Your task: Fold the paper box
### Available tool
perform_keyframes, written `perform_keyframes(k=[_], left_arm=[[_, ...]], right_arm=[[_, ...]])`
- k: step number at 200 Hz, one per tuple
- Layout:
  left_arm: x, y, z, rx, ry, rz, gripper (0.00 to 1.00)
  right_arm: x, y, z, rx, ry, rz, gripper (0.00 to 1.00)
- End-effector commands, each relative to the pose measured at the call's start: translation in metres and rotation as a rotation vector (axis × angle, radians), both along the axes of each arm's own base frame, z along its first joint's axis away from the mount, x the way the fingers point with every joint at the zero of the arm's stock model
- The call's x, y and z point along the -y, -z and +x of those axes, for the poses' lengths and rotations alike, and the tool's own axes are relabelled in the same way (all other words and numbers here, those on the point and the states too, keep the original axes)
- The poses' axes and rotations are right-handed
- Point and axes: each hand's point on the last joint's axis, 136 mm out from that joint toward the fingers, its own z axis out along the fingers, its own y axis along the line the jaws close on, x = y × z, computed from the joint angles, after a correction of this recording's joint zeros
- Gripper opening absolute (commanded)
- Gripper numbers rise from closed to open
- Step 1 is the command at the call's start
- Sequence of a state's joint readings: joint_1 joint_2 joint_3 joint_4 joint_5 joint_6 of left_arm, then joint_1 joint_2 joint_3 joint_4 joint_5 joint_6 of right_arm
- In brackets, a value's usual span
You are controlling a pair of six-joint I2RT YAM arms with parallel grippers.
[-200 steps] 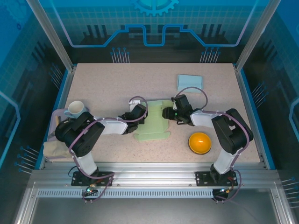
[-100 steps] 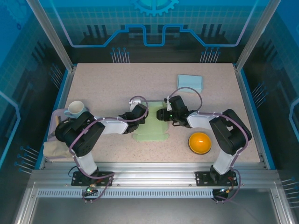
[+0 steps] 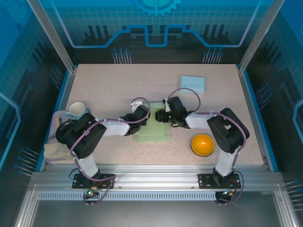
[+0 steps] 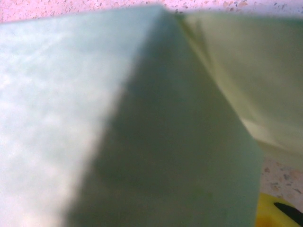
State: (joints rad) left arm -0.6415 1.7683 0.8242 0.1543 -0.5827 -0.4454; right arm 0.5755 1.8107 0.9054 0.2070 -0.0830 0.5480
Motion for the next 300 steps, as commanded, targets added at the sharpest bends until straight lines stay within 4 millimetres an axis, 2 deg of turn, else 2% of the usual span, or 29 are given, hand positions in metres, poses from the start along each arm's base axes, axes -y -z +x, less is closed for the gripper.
perform_keyframes(k=[1,54,75,94,115,141,151,175,226,259,300], left_arm=[[0.005,0.001,0.002,-0.008,0.002,0.002,0.06],[0.004,0.000,0.002,-0.002,-0.004,-0.003,0.05],[0.004,0.000,0.002,-0.001,0.001,-0.004,0.06],[0.004,0.000,0.002,0.000,0.002,-0.005,0.06],[0.003,0.000,0.001,0.003,-0.001,-0.008,0.06],[0.003,0.000,0.000,0.005,-0.003,-0.011,0.06],[0.003,0.000,0.000,0.005,-0.003,-0.011,0.06],[0.002,0.000,0.000,0.000,-0.003,-0.003,0.06],[0.003,0.001,0.000,-0.001,-0.002,-0.006,0.06],[0.002,0.000,0.000,0.001,-0.006,-0.008,0.06],[0.001,0.001,0.000,-0.004,-0.008,-0.005,0.06]], right_arm=[[0.000,-0.028,-0.009,0.046,-0.072,-0.025,0.46],[0.045,-0.085,-0.029,0.222,-0.203,-0.259,0.46],[0.082,-0.118,-0.024,0.324,-0.140,-0.355,0.48],[0.121,-0.142,-0.008,0.415,-0.082,-0.436,0.51],[0.151,-0.130,0.011,0.428,-0.155,-0.485,0.53],[0.196,-0.093,0.041,0.293,-0.144,-0.550,0.53],[0.204,-0.079,0.049,0.280,-0.159,-0.575,0.53],[0.199,-0.056,0.052,0.286,-0.229,-0.580,0.52],[0.149,-0.038,0.044,0.285,-0.411,-0.600,0.52],[0.136,-0.021,0.041,0.267,-0.484,-0.654,0.52],[0.119,-0.024,0.031,0.296,-0.550,-0.621,0.51]])
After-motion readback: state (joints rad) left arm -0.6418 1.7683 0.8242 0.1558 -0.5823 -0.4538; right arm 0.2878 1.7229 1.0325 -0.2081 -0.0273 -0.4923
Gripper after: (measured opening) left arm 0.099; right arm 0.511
